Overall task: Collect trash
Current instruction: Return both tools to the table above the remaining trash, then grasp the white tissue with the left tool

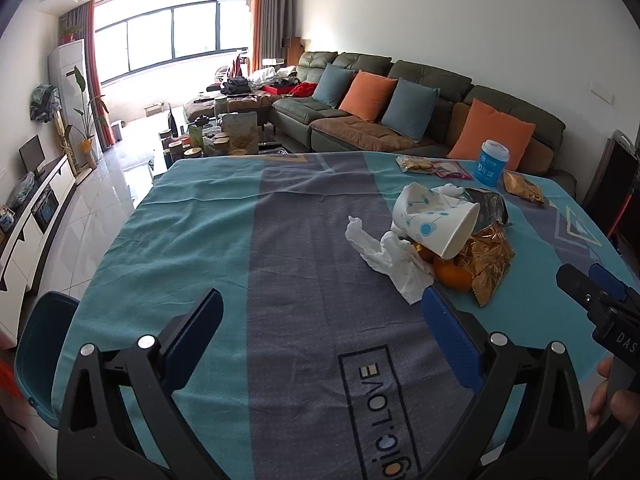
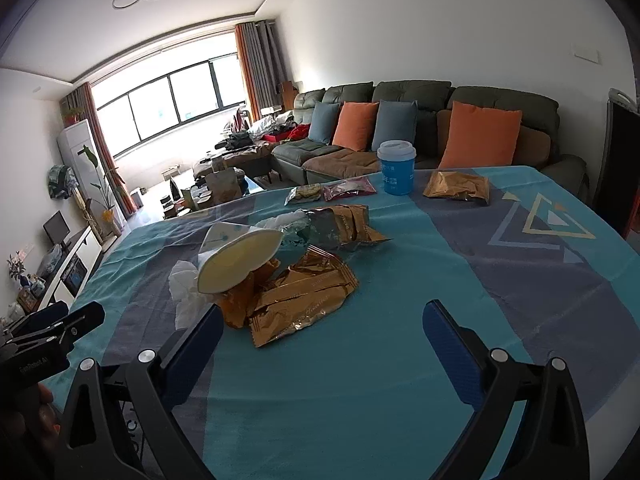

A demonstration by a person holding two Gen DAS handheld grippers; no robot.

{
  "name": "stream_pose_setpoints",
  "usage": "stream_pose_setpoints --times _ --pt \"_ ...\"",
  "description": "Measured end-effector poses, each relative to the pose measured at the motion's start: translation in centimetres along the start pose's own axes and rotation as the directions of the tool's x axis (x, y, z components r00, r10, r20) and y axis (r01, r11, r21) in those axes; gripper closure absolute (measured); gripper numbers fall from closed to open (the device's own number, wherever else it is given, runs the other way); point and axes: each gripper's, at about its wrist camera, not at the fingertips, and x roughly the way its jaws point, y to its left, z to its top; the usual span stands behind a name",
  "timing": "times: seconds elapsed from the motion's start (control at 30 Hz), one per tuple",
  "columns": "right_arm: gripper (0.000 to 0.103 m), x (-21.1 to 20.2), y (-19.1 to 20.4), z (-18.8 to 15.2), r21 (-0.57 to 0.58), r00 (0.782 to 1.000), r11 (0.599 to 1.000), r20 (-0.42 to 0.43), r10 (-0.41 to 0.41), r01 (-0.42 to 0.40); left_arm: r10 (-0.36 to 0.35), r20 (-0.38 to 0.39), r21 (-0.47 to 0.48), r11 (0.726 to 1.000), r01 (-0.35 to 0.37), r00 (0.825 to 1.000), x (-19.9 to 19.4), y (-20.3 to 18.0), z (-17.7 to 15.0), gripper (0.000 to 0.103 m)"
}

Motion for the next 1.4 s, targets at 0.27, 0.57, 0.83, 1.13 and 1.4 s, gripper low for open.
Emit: stream_pose_setpoints --times 0.27,0.57,0.83,1.13,1.4 --pt "0.007 0.8 -0.8 0.3 0.0 1.0 1.0 -0.015 -0.003 0.003 -0.005 -0.014 -0.01 1.0 0.005 1.0 0.7 0.0 0.5 0.005" --pt "0.007 2.7 -0.9 0.3 -0.003 0.998 1.0 -0.05 0.029 -0.029 -0.083 -0.057 -0.016 0.996 0.082 0.995 2.8 -0.4 0.8 0.006" --pt "0.007 4.4 -1.0 1.2 -0.008 0.997 0.999 -0.068 0.048 -0.049 -0.107 -0.112 0.025 0.994 0.11 0.988 6.9 -1.8 1.4 0.006" --pt "0.007 5.9 -1.5 1.3 0.016 0.993 0.998 -0.099 0.058 -0.057 -0.124 -0.179 0.286 0.943 0.172 0.976 10.5 -4.4 2.3 0.024" --pt "0.007 6.9 -1.6 1.6 0.02 0.991 0.998 -0.115 0.062 -0.06 -0.225 -0.261 0.26 0.92 0.293 0.939 12.8 -4.4 2.5 0.067"
